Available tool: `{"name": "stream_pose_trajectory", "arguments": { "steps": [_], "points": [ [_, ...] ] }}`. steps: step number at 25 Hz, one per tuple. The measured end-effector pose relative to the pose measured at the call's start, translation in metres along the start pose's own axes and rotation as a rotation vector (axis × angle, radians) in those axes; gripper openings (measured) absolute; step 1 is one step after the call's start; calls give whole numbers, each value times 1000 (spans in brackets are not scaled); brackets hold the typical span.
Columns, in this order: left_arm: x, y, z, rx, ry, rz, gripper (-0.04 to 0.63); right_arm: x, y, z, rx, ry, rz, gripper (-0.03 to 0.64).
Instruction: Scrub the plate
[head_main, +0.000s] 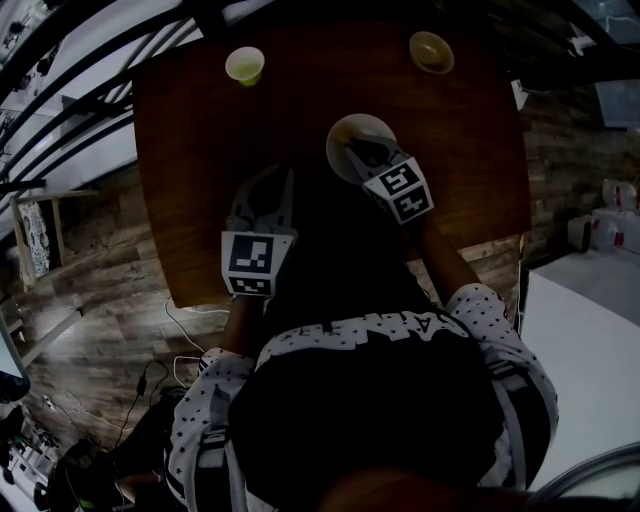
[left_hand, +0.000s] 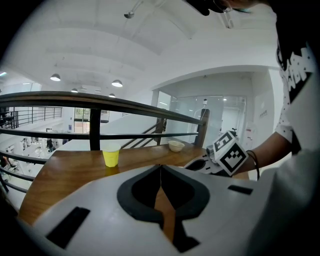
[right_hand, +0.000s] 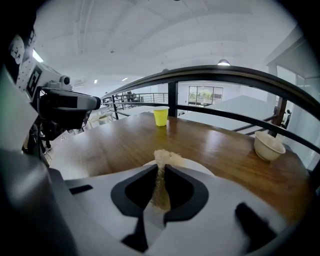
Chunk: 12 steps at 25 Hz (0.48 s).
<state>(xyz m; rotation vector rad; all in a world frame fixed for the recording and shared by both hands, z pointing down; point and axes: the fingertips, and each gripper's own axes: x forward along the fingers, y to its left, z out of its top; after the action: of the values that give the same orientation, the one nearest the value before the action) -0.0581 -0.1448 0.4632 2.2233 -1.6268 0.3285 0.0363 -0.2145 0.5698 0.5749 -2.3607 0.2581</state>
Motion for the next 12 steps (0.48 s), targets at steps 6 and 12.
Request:
{"name": "stream_pose_trajectory", "arguments": {
  "steps": [6,12],
  "points": [
    [0,-2,-1,0,2,-6,14,-4,5,-3,9,7,12,49],
    [-1,-4,0,-1,1,-10,14,-8,12,-9,12,17,28,50]
  ]
}}
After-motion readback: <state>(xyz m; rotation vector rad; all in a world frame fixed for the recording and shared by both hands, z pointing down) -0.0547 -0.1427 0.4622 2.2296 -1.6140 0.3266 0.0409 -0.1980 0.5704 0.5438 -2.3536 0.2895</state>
